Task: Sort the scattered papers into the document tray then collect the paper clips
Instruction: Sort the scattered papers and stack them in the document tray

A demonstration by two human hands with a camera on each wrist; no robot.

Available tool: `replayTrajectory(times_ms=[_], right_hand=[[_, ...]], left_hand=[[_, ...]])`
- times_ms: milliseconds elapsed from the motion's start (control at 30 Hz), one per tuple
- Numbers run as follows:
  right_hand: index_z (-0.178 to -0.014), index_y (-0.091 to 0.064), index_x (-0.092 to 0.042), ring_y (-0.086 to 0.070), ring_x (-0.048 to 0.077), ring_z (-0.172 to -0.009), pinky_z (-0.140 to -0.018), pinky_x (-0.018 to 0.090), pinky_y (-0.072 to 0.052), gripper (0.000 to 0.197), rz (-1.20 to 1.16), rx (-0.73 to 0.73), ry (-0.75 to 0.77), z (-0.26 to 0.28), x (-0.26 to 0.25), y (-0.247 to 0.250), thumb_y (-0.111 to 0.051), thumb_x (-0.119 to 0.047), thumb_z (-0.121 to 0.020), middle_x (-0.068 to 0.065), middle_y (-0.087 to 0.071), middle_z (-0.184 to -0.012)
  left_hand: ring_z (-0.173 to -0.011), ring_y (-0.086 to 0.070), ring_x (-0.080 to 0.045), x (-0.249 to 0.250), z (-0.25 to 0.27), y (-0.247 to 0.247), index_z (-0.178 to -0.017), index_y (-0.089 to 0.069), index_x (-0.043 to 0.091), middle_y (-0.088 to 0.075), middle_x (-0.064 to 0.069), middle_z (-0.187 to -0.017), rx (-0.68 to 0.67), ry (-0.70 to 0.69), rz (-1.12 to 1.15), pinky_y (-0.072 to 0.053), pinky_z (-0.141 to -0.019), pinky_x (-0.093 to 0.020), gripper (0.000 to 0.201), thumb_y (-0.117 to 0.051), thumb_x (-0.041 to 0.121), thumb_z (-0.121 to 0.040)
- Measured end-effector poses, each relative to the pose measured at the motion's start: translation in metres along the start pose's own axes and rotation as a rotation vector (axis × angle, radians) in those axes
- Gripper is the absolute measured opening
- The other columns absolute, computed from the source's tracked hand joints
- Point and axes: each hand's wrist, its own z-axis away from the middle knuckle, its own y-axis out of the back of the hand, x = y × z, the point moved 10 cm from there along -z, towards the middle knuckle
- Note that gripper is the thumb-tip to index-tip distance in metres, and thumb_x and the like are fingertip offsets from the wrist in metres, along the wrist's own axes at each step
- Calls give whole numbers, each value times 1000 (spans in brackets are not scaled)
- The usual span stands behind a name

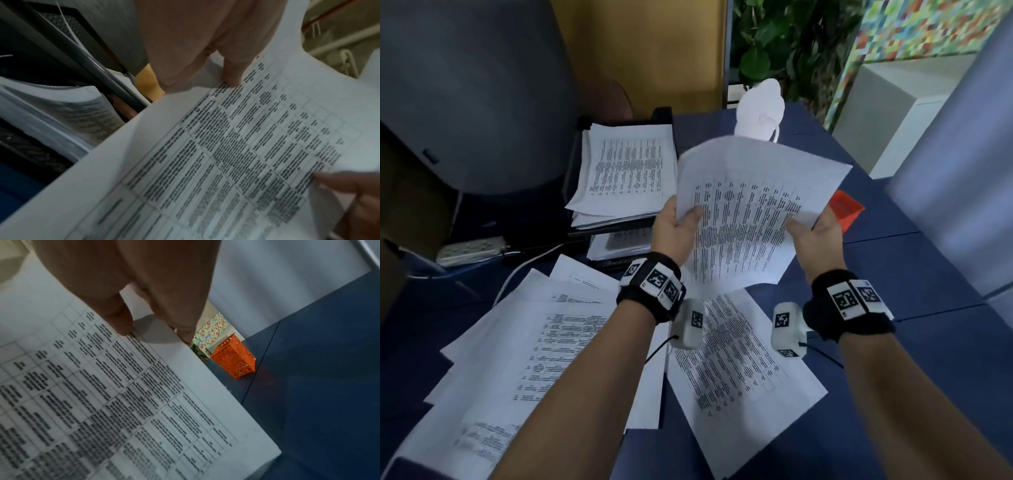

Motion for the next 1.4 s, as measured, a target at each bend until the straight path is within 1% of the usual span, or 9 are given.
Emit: replayTrajectory(times_ms=[167, 333, 567, 700, 833, 933, 1067, 1233, 1400], right_hand=[[-86, -61, -21, -64, 17, -80, -75, 31, -51, 13, 152, -143, -122, -6, 26, -28, -66, -9, -83, -3, -67, -85], [-110, -58, -18, -61, 22, -98, -60, 28, -53, 18, 142, -352, -316, 12, 53, -71, -54, -10, -94, 2, -65, -106], [-114, -58, -19, -58, 22, -82, -41, 19, -45, 21, -17, -339, -408, 2, 47, -136, -50, -12, -97, 5, -63, -113], [-118, -54, -9, -58, 17, -71, -40, 19, -46, 23, 72, -361, -365, -15, 42, -172, -50, -10, -96, 10, -63, -113], [-111, -54, -7, -60, 19, -67, -40, 20, -49, 27, 97, -387, -329, -31, 33, -205, -42, 7, -91, 11, -62, -111], [-106, -55, -9, -64, 21, -74, -53, 22, -57, 31, 95, -346, -276, -42, 24, -220, -41, 12, -88, 7, -61, -107], [-108, -58, -9, -65, 21, -67, -65, 34, -59, 26, 409, -283, -106, -60, 20, -227, -55, 0, -84, 2, -62, -89], [-105, -59, -10, -55, 26, -88, -73, 27, -39, 25, 779, -332, 102, -63, 23, -235, -68, -15, -83, 11, -59, -100], [-90, -64, -9, -52, 23, -82, -71, 25, -35, 15, 708, -244, 98, -45, 27, -206, -63, -24, -87, 9, -59, -89]], left_hand=[[-100, -63, -18, 25, -19, 48, -111, -59, 21, -67, -2, -107, 146, 30, 145, -53, -87, -35, 20, -60, 19, -92], [-75, -63, -8, 47, -40, 111, -106, -56, 11, -65, 4, -86, 337, -40, 64, -52, -70, -27, 17, -62, 13, -90], [-72, -52, -15, -5, -35, 149, -138, -25, 23, -50, 0, -89, 280, 169, -299, -44, -66, -24, 60, -56, 12, -89], [-82, -62, -25, -28, -31, 152, -117, -47, 25, -55, -7, -107, 128, 236, -319, -58, -74, -46, 38, -51, 2, -87], [-67, -60, -16, -23, -59, 174, -114, -56, 15, -56, -6, -115, 167, 201, -462, -58, -65, -30, 25, -48, 6, -93], [-99, -63, -22, -15, -86, 181, -125, -55, 14, -54, -4, -129, 156, 145, -642, -52, -85, -26, 33, -50, 8, -93], [-130, -41, -27, -12, -110, 171, -137, -43, 3, -34, -11, -147, 46, 130, -931, -34, -108, -31, 51, -59, 8, -89], [-130, -30, -32, -29, -107, 165, -120, -59, 12, -29, -10, -147, -13, 121, -1477, -32, -103, -45, 34, -58, 26, -89], [-121, -40, -30, -45, -88, 162, -115, -60, 13, -48, -7, -131, 21, 101, -1356, -32, -99, -44, 32, -38, 28, -96]])
